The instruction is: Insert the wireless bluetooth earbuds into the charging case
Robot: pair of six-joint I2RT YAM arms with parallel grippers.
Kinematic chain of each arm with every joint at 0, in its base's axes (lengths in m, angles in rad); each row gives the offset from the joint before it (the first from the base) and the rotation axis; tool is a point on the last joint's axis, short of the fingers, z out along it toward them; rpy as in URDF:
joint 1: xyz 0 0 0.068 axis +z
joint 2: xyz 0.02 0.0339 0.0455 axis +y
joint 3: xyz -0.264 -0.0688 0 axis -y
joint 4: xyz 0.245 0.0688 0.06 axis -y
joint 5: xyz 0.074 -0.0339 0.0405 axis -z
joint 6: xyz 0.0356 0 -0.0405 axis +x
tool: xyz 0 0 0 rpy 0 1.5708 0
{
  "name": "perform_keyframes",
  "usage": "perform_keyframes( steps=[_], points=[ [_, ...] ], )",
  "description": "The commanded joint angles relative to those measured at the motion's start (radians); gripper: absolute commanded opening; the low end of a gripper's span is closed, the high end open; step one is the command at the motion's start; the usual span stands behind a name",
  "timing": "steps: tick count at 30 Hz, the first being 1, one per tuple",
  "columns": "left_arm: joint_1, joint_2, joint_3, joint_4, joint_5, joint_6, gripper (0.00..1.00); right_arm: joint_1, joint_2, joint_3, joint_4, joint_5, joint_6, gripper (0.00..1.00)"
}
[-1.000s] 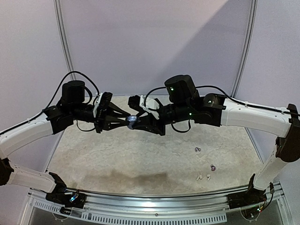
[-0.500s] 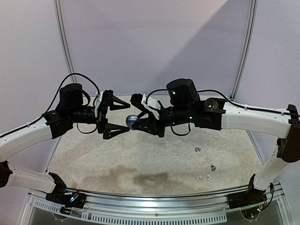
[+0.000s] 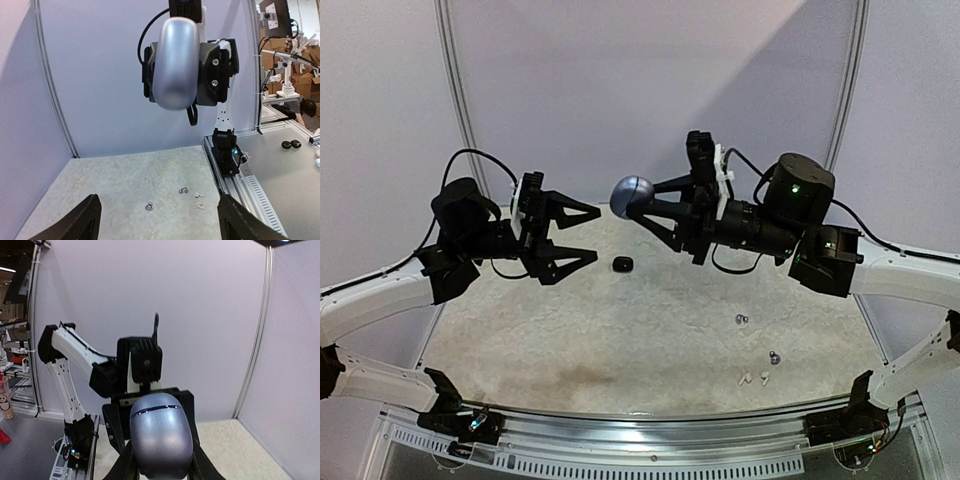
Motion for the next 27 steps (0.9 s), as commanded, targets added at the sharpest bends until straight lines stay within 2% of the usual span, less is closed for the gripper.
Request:
perform_keyframes(
  steps=[1,4,10,18,24,27],
  points=[
    [-0.044,0.056,0.023,0.266,0.012,-0.168,0.80,-0.002,-0.003,-0.043,0.193,-0.060,-0.012,0.00],
    [-0.055,0.078,0.044,0.326,0.011,-0.231,0.73,-0.003,0.011,-0.025,0.195,-0.078,-0.018,0.00],
    [-0.082,0.087,0.062,0.367,0.001,-0.245,0.61,-0.002,0.036,-0.012,0.196,-0.084,-0.016,0.00],
    [-0.110,0.105,0.076,0.351,-0.019,-0.267,0.60,-0.003,0.066,0.014,0.173,-0.083,-0.021,0.00],
    [-0.114,0.105,0.076,0.347,-0.030,-0.259,0.48,-0.002,0.094,0.020,0.191,-0.087,-0.009,0.00],
    [-0.114,0.104,0.074,0.347,-0.031,-0.254,0.36,-0.003,0.102,0.018,0.174,-0.070,-0.009,0.00]
  ],
)
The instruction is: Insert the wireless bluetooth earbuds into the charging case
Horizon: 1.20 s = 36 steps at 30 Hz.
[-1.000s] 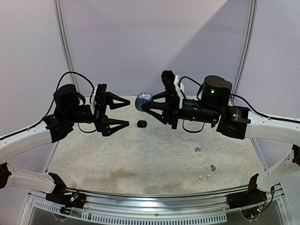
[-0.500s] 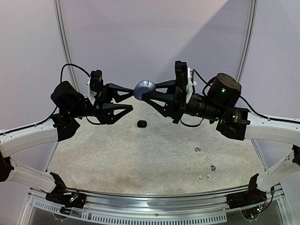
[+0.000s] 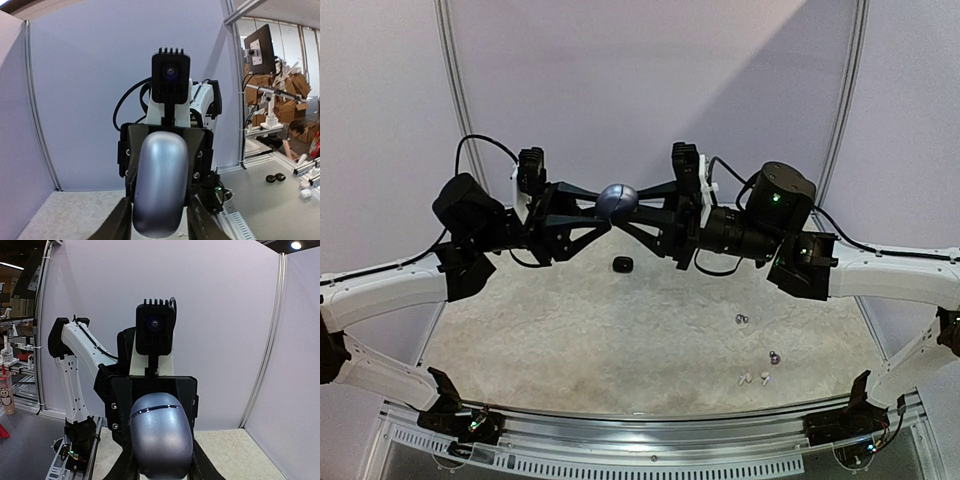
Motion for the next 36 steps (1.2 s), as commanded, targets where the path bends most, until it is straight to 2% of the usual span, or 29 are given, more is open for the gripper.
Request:
perform_keyframes(
  steps=[1,4,5,6,7,8,10,13,15,17,20,24,28,30,36],
  points=[
    [-0.016,0.002,0.019,0.005,-0.011,0.003,0.29,-0.003,0.019,0.024,0.007,0.005,0.004,0.00],
    [-0.016,-0.003,0.014,-0.001,-0.011,0.007,0.03,-0.003,0.018,0.019,0.008,0.008,0.008,0.00],
    [-0.016,-0.003,0.012,-0.003,-0.011,0.007,0.00,-0.003,0.017,0.019,0.001,0.011,0.009,0.00],
    [-0.016,-0.005,0.011,-0.005,-0.012,0.007,0.00,-0.002,0.013,0.020,-0.011,0.023,0.010,0.06],
    [-0.014,-0.007,0.010,-0.010,-0.015,0.009,0.00,-0.003,0.008,0.019,-0.033,0.040,0.012,0.19],
    [-0.013,-0.010,0.008,-0.023,-0.020,0.015,0.00,-0.004,0.000,0.019,-0.073,0.061,0.013,0.35],
    [-0.008,-0.021,0.008,-0.084,-0.031,0.050,0.00,-0.003,-0.030,0.017,-0.157,0.084,0.003,0.54],
    [-0.004,-0.039,0.013,-0.247,-0.067,0.176,0.00,-0.003,-0.090,0.045,-0.335,0.121,-0.031,0.70],
    [-0.002,-0.054,0.025,-0.378,-0.105,0.299,0.00,-0.003,-0.119,0.085,-0.473,0.145,-0.059,0.75],
    [-0.002,-0.062,0.039,-0.481,-0.131,0.438,0.00,-0.002,-0.131,0.133,-0.622,0.163,-0.082,0.76],
    [-0.003,-0.062,0.060,-0.587,-0.146,0.567,0.00,-0.001,-0.099,0.214,-0.800,0.172,-0.128,0.74],
    [-0.003,-0.061,0.070,-0.620,-0.161,0.627,0.00,0.005,-0.010,0.324,-0.968,0.189,-0.204,0.69],
    [-0.004,-0.056,0.071,-0.620,-0.151,0.630,0.00,0.010,0.056,0.374,-0.981,0.172,-0.252,0.65],
    [-0.004,-0.057,0.069,-0.621,-0.151,0.630,0.00,0.016,0.080,0.391,-0.978,0.176,-0.269,0.59],
    [-0.003,-0.059,0.064,-0.625,-0.152,0.638,0.00,0.018,0.088,0.370,-0.909,0.196,-0.268,0.30]
  ],
)
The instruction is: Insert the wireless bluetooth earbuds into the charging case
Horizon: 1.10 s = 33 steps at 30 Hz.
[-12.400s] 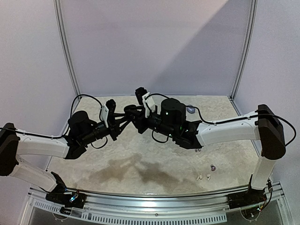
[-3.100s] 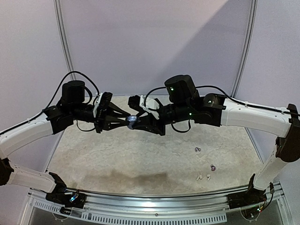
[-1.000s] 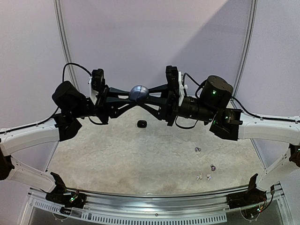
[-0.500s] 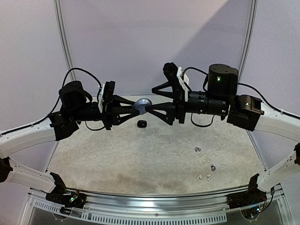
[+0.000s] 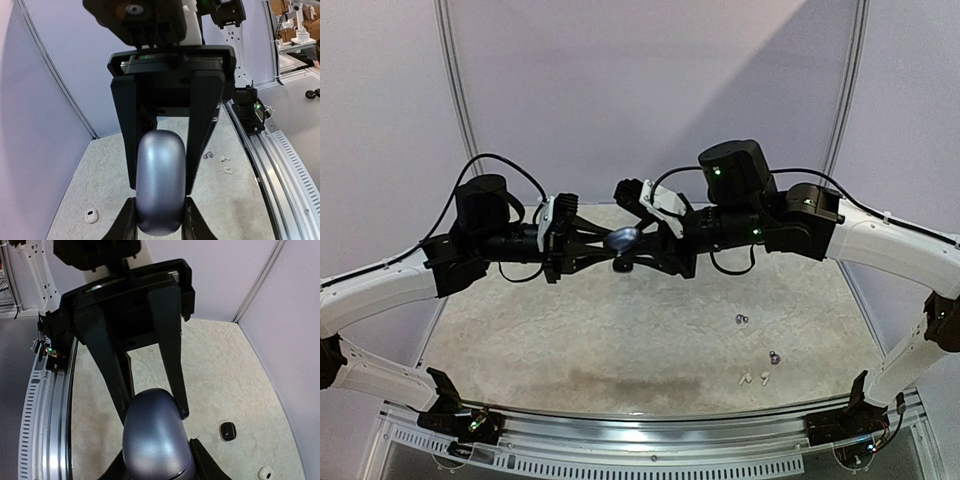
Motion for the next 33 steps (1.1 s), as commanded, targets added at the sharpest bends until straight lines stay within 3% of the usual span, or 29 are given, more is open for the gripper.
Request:
perform_keyframes(
  steps=[1,7,8,10,11,12,19,22,25,33],
  points=[
    [-0.004,-0.012,0.015,-0.020,-0.006,0.024,0.00,0.007,-0.016,0.001,0.032,0.022,-0.011,0.24],
    [-0.001,-0.011,0.012,-0.008,0.006,0.008,0.00,0.007,-0.057,-0.040,0.073,0.011,0.000,0.02],
    [0.001,-0.012,0.009,0.003,0.006,-0.007,0.05,0.008,-0.063,-0.047,0.079,0.011,0.006,0.00],
    [0.007,-0.016,-0.004,0.042,0.006,-0.062,0.69,0.007,-0.079,-0.079,0.121,0.011,0.033,0.00],
    [0.010,-0.017,-0.008,0.056,0.014,-0.089,0.94,0.005,-0.100,-0.104,0.157,0.012,0.049,0.00],
    [0.013,-0.017,-0.012,0.067,0.026,-0.115,0.98,-0.003,-0.115,-0.131,0.211,0.000,0.063,0.00],
    [0.018,0.004,-0.043,0.316,0.140,-0.369,0.96,-0.038,-0.259,-0.315,0.531,-0.127,0.182,0.00],
    [0.008,0.035,-0.049,0.481,0.146,-0.499,0.76,-0.042,-0.296,-0.376,0.643,-0.140,0.212,0.00],
    [-0.006,0.060,-0.040,0.614,0.114,-0.595,0.69,-0.041,-0.306,-0.388,0.666,-0.133,0.219,0.00],
    [-0.035,0.083,-0.022,0.631,0.117,-0.675,0.60,-0.041,-0.265,-0.382,0.723,-0.167,0.231,0.00]
  ],
)
